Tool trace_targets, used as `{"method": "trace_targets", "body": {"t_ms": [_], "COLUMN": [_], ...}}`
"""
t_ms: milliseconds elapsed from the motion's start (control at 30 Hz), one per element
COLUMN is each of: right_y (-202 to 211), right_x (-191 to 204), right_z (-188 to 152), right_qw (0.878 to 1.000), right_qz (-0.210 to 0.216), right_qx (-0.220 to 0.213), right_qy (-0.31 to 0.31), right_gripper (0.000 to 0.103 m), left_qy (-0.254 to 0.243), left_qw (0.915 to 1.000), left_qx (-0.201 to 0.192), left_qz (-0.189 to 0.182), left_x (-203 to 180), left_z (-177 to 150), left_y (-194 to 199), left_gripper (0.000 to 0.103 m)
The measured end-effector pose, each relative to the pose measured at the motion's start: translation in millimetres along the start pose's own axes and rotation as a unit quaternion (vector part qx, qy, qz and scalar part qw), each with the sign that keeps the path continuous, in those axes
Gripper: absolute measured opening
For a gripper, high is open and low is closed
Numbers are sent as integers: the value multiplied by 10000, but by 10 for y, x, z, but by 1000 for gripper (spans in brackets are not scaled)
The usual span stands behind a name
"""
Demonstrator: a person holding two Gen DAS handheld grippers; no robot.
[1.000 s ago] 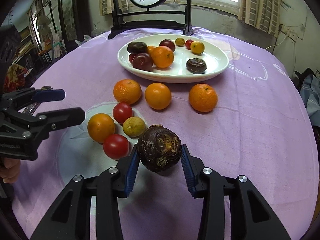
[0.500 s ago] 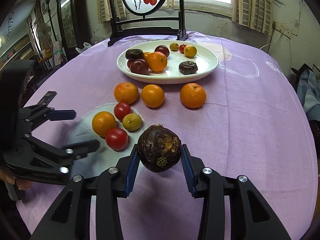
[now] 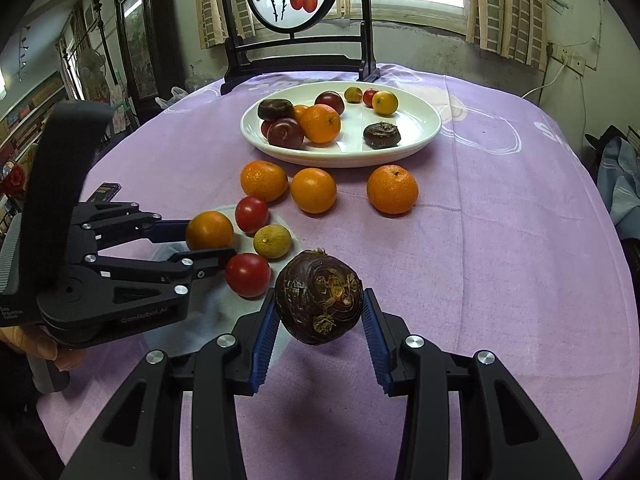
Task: Organize fruits
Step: 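Lower the dark brown fruit and orange tomato onto the plate, opening both grippers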
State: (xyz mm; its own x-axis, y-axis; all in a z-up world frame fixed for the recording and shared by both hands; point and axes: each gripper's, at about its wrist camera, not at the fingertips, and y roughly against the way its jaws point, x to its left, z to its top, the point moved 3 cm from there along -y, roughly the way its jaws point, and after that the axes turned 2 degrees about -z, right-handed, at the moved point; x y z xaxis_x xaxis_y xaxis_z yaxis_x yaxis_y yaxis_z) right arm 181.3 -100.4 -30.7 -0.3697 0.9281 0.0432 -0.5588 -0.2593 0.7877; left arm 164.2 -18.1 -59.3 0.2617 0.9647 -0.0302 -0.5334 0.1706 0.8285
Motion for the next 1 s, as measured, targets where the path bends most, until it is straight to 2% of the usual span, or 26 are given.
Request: {"method": "trace_targets", "body": {"t_ms": [267,433,567,733,1000], "right_y": [171,264,302,321,142], "right_x": [60,93,109,112,-16], "right_z": [154,292,413,610,1037], "right_qw": [9996,9988,9982,9973,9965], "right_qz": [-9,-38,-79,-62,-110], "right_qx": [-247,-413,-486,-618,-810], "right_qy": [111,241,348,391,192], "right_gripper": [42,42,42,42,42], "left_qy": [223,300,323,270,451], "left_qw": [9987,9978,9974,9971,9966], "left_qx": [-353,-479,-502,-662,-669], "left_qz": [-278,-351,-406,-264,-135], "left_x": [115,159,179,229,406], "left_z": [189,284,376,613,1067], "left_y": [428,565,619,675,454], "left_gripper": [39,39,39,39,39]}}
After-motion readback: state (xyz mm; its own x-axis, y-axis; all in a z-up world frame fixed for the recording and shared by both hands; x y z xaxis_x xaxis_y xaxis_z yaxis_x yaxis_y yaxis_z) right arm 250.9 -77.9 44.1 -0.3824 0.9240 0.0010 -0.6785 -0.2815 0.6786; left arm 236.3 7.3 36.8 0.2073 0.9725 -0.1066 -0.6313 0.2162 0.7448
